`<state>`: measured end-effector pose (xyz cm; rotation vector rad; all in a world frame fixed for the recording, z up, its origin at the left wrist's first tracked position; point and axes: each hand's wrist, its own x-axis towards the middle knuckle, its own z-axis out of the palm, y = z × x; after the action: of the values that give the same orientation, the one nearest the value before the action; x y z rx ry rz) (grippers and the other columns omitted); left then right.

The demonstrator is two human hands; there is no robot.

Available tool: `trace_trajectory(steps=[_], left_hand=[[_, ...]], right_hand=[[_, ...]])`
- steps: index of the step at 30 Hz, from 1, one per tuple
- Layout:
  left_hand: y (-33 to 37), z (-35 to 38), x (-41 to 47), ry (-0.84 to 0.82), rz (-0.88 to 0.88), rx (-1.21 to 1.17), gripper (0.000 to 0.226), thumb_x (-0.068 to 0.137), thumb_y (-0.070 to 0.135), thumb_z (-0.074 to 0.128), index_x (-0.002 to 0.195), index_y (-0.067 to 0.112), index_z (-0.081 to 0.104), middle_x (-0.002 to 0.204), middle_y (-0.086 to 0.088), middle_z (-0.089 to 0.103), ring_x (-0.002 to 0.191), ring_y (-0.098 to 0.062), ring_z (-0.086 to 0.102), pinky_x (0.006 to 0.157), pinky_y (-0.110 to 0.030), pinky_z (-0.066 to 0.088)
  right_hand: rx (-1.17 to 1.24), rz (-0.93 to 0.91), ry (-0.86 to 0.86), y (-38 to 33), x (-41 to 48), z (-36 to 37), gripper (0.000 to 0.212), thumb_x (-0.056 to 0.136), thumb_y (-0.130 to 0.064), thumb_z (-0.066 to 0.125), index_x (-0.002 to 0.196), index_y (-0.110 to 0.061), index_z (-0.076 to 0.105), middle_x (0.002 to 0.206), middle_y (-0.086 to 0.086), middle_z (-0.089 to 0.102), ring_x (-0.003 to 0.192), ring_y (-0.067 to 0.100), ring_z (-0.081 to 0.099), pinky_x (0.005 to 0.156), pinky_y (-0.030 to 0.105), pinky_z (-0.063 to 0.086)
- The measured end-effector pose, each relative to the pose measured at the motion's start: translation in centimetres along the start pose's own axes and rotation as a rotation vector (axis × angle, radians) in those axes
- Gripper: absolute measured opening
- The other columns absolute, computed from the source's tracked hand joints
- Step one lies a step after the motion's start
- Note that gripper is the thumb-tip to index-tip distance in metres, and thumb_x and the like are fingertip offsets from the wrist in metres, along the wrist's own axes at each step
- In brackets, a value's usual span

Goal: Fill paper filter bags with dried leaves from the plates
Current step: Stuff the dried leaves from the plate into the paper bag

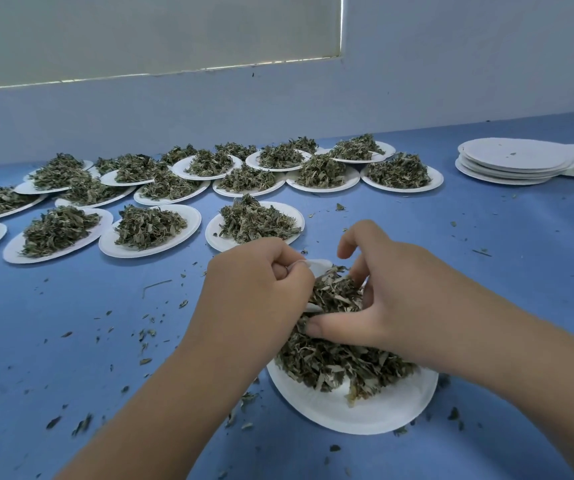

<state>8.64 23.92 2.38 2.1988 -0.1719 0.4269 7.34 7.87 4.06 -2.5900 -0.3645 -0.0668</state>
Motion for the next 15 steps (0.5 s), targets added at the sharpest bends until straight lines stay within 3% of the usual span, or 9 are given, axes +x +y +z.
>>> trace_trajectory(steps=[5,8,11,15], left_hand=[[0.0,-0.3,0.1,0.003,-0.003,-0.025,0.021,0.083,0.016,0.062,0.063,0.019,0.064,0.040,0.009,0.040,0.039,-0.006,0.036,0.041,-0.009,0.032],[-0.1,-0.4,0.1,0.003,-0.004,-0.030,0.021,0.084,0.017,0.063,0.063,0.019,0.065,0.042,0.008,0.041,0.041,-0.006,0.036,0.042,-0.010,0.033],[-0.1,-0.4,0.2,0.005,0.002,-0.020,0.022,0.084,0.016,0.062,0.063,0.020,0.065,0.042,0.008,0.041,0.041,-0.006,0.035,0.042,-0.010,0.032],[0.0,-0.5,0.0,-0.001,0.012,-0.015,0.021,0.085,0.015,0.061,0.065,0.020,0.065,0.042,0.009,0.040,0.041,-0.006,0.036,0.042,-0.010,0.032]], right_hand=[[-0.041,0.001,0.053,-0.2,0.3,0.8,0.068,0.061,-0.063,0.073,0.106,-0.043,0.026,0.083,-0.014,0.053,0.069,-0.002,0.052,0.058,0.019,0.045],[0.044,-0.005,0.086,0.2,0.6,1.0,0.049,0.067,-0.052,0.074,0.102,-0.040,0.042,0.077,-0.014,0.059,0.067,-0.001,0.055,0.061,0.025,0.049],[0.121,-0.012,0.128,0.5,0.7,0.6,0.032,0.068,-0.048,0.072,0.093,-0.037,0.055,0.071,-0.016,0.061,0.069,-0.004,0.056,0.057,0.016,0.046],[0.159,-0.015,0.124,0.3,0.6,-0.2,0.030,0.061,-0.054,0.068,0.086,-0.041,0.056,0.087,-0.036,0.056,0.075,-0.010,0.055,0.058,0.011,0.044]])
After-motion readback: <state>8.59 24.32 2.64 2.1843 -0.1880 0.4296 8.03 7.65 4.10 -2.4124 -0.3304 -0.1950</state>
